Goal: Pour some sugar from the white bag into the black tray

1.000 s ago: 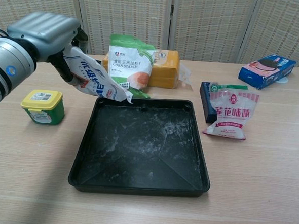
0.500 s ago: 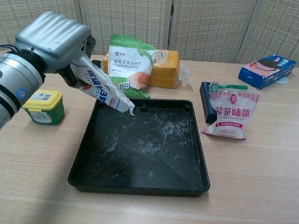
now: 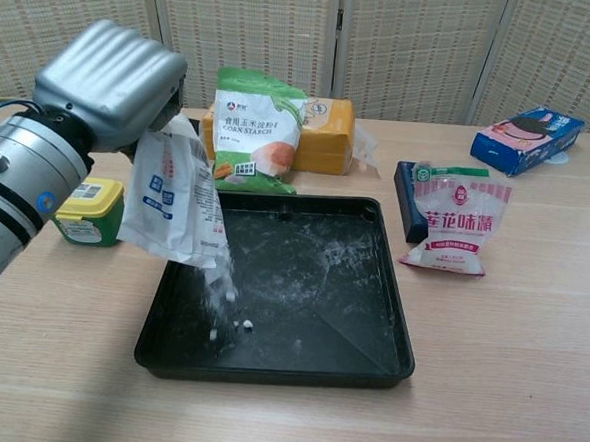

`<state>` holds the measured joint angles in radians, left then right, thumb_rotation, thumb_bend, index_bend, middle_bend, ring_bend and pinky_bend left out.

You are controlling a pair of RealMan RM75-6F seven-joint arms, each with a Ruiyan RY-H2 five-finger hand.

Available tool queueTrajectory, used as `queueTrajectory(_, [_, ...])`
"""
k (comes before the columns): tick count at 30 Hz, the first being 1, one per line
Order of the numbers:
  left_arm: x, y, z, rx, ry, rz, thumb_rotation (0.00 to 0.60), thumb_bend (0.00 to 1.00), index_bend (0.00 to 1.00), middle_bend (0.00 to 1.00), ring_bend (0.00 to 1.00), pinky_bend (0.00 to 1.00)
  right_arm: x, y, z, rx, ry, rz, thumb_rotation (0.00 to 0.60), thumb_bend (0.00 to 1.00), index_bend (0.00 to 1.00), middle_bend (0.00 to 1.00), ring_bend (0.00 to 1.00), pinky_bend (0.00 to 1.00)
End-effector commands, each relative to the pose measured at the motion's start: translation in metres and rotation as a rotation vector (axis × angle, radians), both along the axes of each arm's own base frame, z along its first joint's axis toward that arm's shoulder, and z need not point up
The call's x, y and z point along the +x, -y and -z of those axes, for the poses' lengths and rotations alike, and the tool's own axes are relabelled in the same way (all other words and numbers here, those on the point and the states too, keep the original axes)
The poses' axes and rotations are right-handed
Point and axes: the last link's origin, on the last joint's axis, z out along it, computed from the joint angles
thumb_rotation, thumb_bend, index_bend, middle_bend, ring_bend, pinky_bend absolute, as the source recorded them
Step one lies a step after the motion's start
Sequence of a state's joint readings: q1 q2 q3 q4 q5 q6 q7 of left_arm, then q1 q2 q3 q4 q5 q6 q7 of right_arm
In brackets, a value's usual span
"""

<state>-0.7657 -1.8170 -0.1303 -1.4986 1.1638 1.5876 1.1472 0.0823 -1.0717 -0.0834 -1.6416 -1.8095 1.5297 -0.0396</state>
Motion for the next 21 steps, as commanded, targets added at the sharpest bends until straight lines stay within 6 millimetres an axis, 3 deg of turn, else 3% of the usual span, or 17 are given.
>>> queueTrajectory(1, [-0.001,0.000,0.000,-0.002,0.000,-0.003,0.600,0.20,0.94,0.95,1.00,1.00,0.000,0.000,0.000,-0.001,0.001,-0.001,0.600,0.29,0.00,0.00,0.00,0.00])
queueTrajectory(8, [-0.001,0.002,0.000,-0.033,0.041,-0.020,0.600,0.20,0.94,0.95,1.00,1.00,0.000,0.000,0.001,0.004,-0.004,0.000,0.600,0.29,0.00,0.00,0.00,0.00])
queueTrajectory(11, [-0.004,-0.001,-0.012,-0.134,0.263,-0.161,0.600,0.20,0.95,0.96,1.00,1.00,-0.001,0.001,0.001,0.003,-0.004,0.003,0.600,0.29,0.00,0.00,0.00,0.00])
queueTrajectory(15, [-0.018,-0.010,-0.045,-0.306,0.652,-0.408,0.600,0.21,0.95,0.96,1.00,1.00,-0.001,0.001,0.000,-0.001,-0.002,0.005,0.600,0.29,0.00,0.00,0.00,0.00])
queueTrajectory(21, [-0.055,-0.020,-0.071,-0.426,0.907,-0.618,0.600,0.23,0.96,0.97,1.00,1.00,0.000,0.002,0.005,0.007,-0.014,0.007,0.600,0.29,0.00,0.00,0.00,0.00])
